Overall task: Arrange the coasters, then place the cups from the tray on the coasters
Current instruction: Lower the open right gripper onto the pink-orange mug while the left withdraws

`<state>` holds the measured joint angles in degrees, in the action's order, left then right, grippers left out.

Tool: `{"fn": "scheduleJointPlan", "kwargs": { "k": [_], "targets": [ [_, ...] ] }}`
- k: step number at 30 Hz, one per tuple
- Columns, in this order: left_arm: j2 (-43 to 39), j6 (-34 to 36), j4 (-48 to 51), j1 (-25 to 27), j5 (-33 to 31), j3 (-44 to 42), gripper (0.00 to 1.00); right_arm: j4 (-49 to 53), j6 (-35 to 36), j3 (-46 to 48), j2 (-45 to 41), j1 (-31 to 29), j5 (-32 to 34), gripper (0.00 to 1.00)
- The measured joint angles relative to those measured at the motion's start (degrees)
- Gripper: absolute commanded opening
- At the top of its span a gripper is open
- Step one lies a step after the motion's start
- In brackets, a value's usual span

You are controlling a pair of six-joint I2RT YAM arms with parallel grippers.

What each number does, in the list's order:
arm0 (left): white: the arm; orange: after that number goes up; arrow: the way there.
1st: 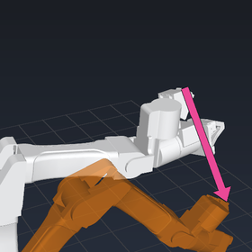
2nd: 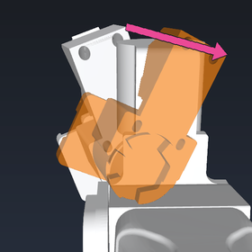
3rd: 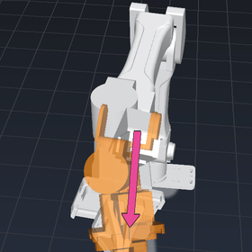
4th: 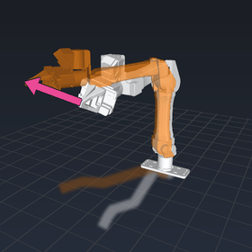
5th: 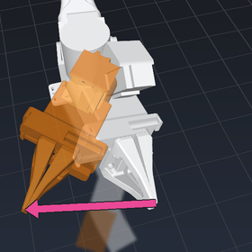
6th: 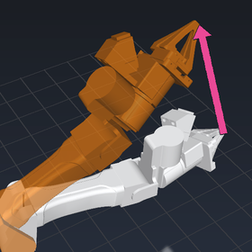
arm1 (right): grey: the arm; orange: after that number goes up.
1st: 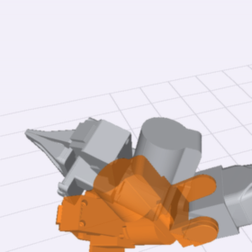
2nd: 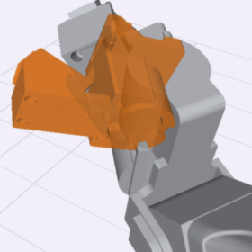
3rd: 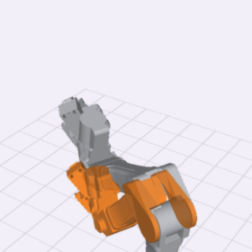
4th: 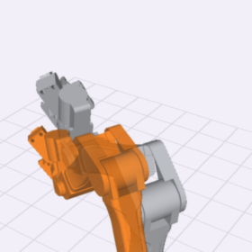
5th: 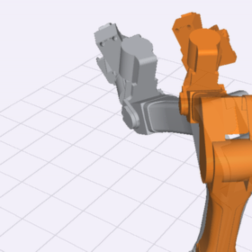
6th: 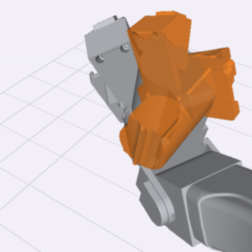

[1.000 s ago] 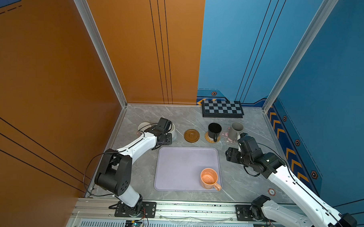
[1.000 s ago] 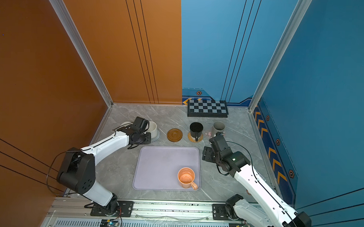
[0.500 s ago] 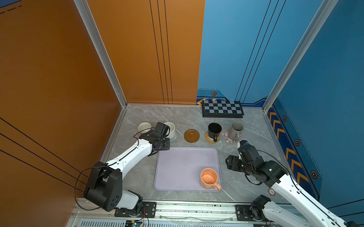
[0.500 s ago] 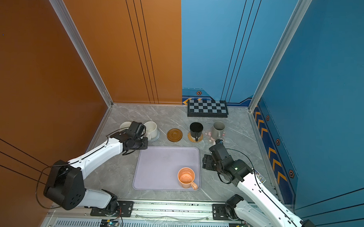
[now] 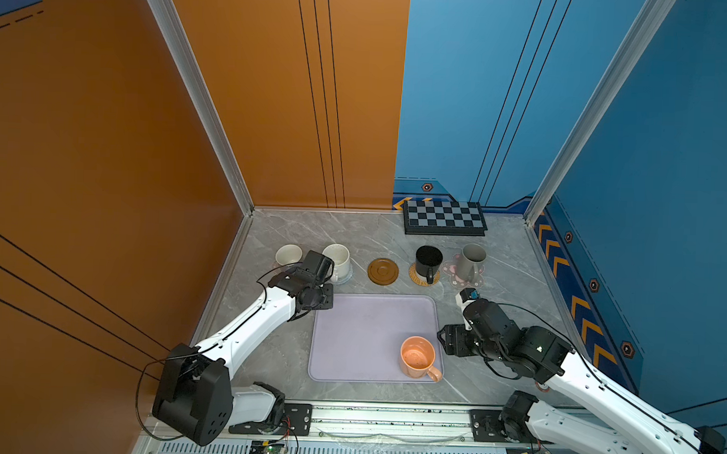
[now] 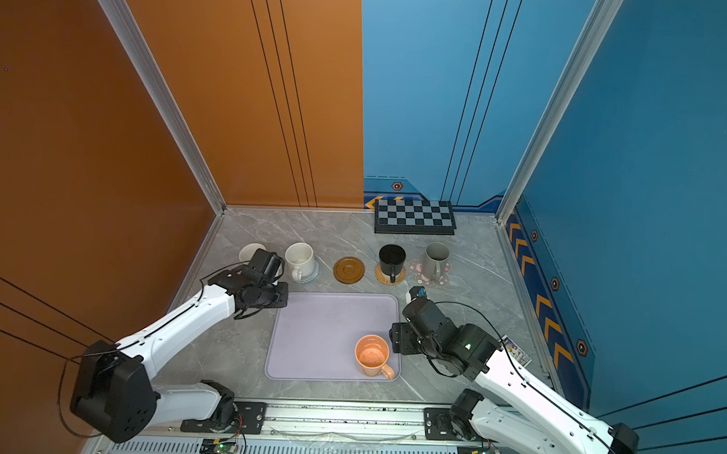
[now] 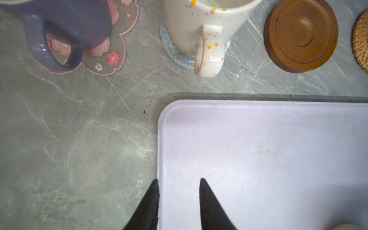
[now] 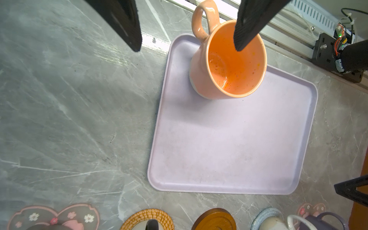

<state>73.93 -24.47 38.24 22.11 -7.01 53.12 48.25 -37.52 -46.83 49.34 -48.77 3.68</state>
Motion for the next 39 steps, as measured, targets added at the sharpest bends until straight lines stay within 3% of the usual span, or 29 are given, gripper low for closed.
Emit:
{"fn": "scheduleJointPlan", "kwargs": {
  "k": [23, 39],
  "targets": [
    [-4.70, -0.55, 2.56, 0.17, 0.39, -0.24, 0.36, 1.31, -5.88, 6.43, -5.73, -23.30, 3.74, 0.73],
    [-5.81, -2.23, 2.73, 3.48, 0.59, -0.70, 0.36, 1.03, -5.75, 7.41, 3.02, -24.83, 5.62, 0.74]
  ]
}}
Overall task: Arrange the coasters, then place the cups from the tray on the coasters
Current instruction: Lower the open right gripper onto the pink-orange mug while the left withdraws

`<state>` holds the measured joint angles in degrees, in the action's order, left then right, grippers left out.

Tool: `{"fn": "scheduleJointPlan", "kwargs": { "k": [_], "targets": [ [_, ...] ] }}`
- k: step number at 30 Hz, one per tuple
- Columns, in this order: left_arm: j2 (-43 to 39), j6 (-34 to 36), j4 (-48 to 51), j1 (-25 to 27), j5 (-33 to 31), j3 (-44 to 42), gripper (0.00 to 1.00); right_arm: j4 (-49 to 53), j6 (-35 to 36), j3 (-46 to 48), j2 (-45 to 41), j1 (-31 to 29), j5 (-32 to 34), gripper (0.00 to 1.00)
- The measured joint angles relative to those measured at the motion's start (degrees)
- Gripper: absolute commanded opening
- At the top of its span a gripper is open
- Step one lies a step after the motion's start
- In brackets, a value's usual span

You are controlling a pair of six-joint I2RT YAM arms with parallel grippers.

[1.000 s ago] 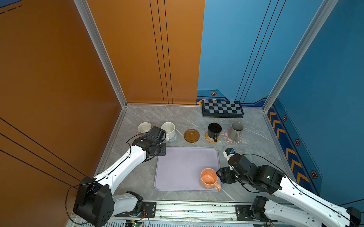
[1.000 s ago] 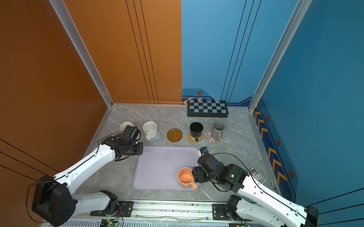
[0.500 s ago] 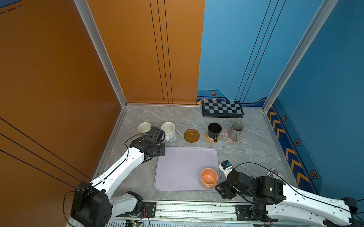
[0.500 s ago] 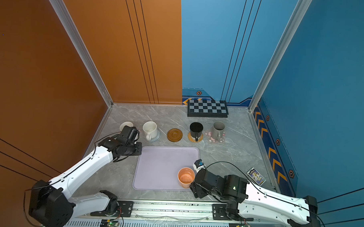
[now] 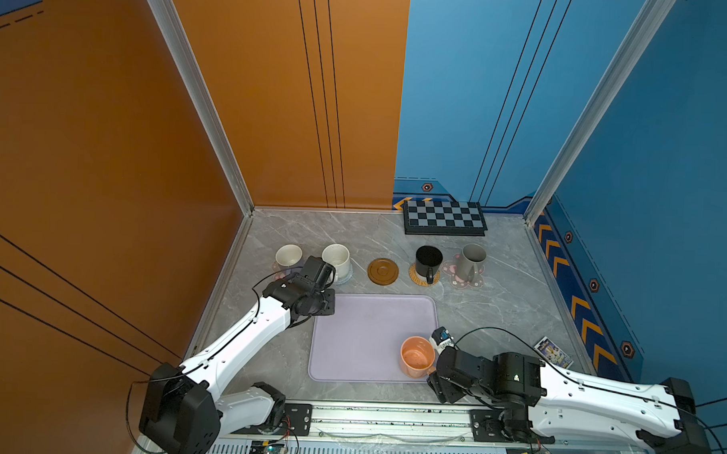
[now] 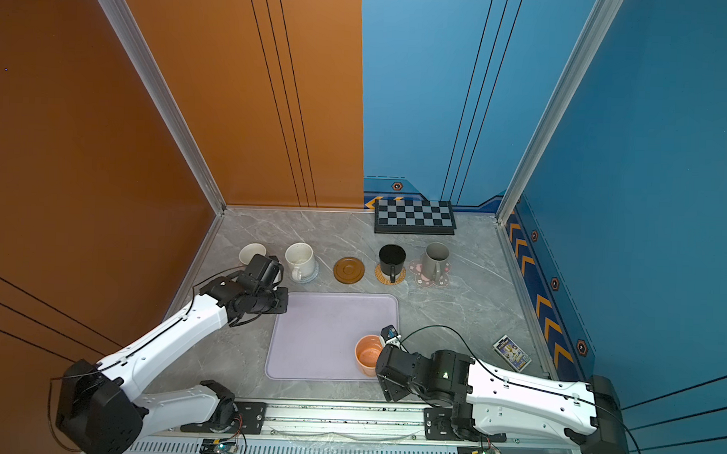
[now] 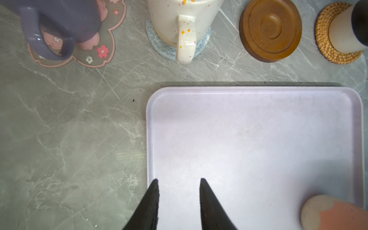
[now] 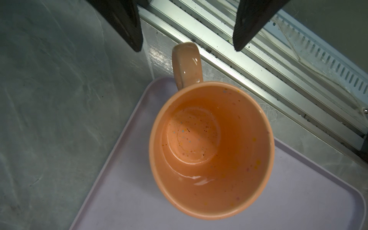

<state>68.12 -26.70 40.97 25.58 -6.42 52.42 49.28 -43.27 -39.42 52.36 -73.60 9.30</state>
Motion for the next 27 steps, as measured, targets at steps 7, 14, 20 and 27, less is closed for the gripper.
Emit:
{"fn": "scheduleJointPlan", "kwargs": {
  "k": [7, 14, 20, 27],
  "targets": [
    [-0.57, -0.22, 0.04, 0.00, 0.00, -0.04, 0.37, -0.46, 1.31, -0.02, 3.19, 2.45, -0.02, 0.73],
    [-0.59, -0.37, 0.02, 0.00, 0.02, -0.09, 0.37, -1.73, 3.91, -0.79, 9.07, 2.93, -0.04, 0.73],
    [-0.87, -0.42, 0.09, 0.00, 0.02, -0.76, 0.37, -3.26, 5.99, -2.43, 12.74, 3.52, -0.26, 0.72],
    [-1.14, -0.83, 0.02, 0.00, 0.00, -1.31, 0.37, -4.85, 7.15, -3.10, 16.04, 3.56, -1.22, 0.69]
  ]
}}
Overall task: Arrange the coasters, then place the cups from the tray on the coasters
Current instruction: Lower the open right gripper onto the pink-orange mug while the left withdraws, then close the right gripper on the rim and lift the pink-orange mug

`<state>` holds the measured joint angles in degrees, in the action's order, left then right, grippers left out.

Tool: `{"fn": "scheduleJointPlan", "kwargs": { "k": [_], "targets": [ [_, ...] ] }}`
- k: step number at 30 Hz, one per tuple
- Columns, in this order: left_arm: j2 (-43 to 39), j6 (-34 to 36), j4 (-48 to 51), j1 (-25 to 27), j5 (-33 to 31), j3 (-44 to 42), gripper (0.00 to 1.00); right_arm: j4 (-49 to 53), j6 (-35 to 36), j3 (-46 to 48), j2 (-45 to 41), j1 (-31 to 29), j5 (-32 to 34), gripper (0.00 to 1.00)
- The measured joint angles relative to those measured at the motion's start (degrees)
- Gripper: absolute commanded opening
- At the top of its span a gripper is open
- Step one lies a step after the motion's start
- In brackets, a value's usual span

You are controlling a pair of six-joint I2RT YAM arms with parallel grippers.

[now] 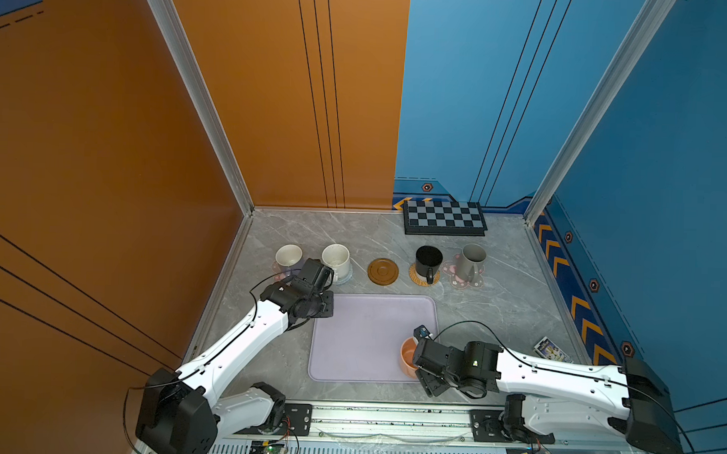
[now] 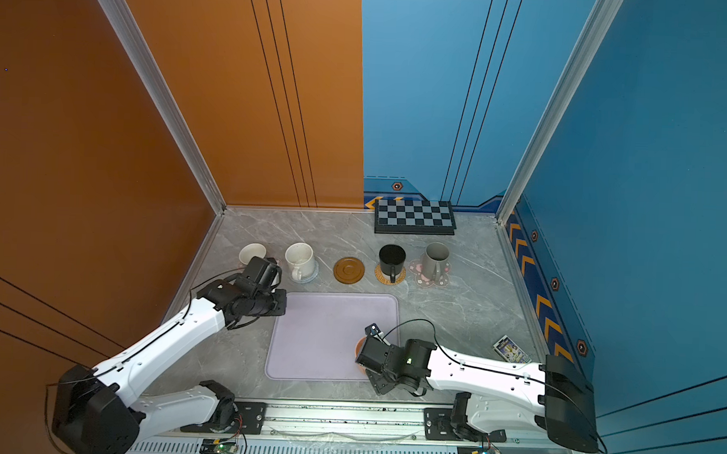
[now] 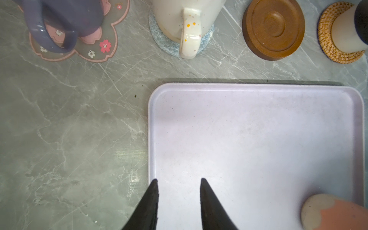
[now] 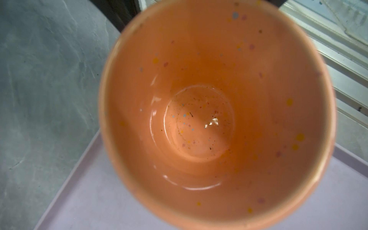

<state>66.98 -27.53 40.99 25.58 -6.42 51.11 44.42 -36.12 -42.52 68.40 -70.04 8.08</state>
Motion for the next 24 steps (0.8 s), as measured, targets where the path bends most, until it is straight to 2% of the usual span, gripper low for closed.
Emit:
{"fn": "scheduleJointPlan", "kwargs": {
  "k": [4, 24],
  "targets": [
    [-0.35, -0.20, 0.13, 0.00, 0.00, -0.66, 0.37, -0.48, 0.17, -0.31, 1.20, 0.00, -0.55, 0.67],
    [-1.84, -0.63, 0.44, 0.00, 0.00, -1.64, 0.37, -1.53, 0.07, -1.22, 4.63, -0.02, -1.90, 0.37]
  ]
}}
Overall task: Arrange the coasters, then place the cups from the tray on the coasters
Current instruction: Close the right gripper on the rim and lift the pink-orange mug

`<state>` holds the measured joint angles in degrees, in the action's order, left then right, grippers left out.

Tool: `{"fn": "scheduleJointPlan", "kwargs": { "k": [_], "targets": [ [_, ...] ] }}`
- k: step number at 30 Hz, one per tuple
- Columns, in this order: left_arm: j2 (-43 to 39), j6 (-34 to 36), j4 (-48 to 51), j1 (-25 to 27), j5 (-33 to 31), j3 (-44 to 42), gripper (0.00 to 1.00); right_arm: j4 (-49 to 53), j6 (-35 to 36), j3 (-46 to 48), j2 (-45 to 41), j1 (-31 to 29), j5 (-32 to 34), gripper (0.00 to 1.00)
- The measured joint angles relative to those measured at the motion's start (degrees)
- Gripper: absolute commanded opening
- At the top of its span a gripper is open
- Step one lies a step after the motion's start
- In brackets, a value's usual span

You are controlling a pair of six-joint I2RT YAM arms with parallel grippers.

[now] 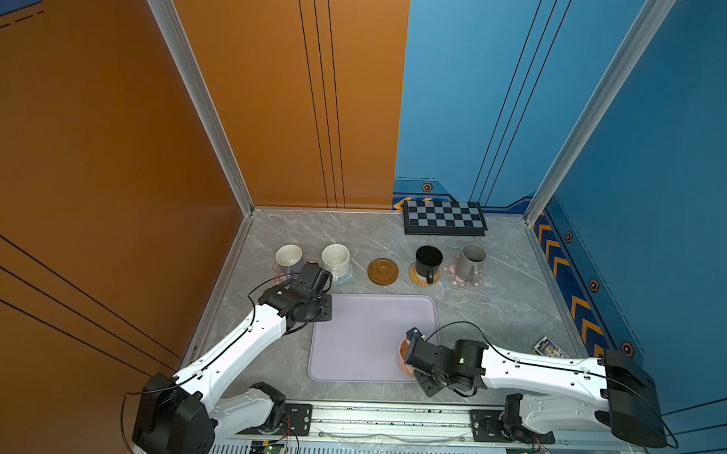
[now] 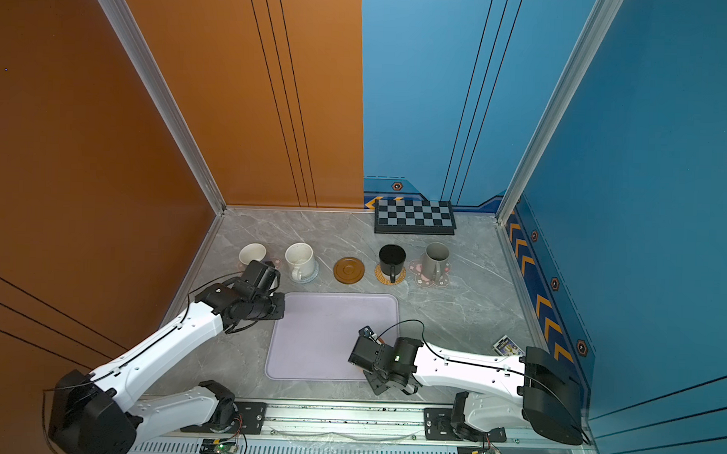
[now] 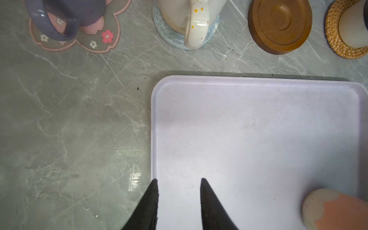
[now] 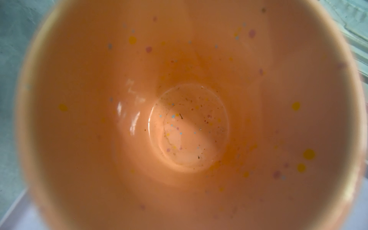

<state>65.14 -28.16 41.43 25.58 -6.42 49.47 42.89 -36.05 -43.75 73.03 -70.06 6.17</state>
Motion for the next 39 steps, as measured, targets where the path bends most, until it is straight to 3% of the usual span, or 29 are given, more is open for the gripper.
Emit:
{"fn": "scheduleJointPlan", "kwargs": {
  "k": [15, 22, 39],
  "targets": [
    [-1.31, 0.00, 0.02, 0.00, 0.00, -0.70, 0.37, -0.04, -1.05, -0.11, 0.00, 0.00, 0.00, 0.24],
    [-1.31, 0.00, 0.02, 0.00, 0.00, -0.72, 0.37, -0.04, -1.44, -0.26, 0.15, 0.02, 0.09, 0.09],
    [-1.73, 0.02, 0.00, 0.00, 0.04, -0.79, 0.37, 0.11, -1.68, -0.79, 0.39, 0.02, 0.72, 0.02]
  ]
}}
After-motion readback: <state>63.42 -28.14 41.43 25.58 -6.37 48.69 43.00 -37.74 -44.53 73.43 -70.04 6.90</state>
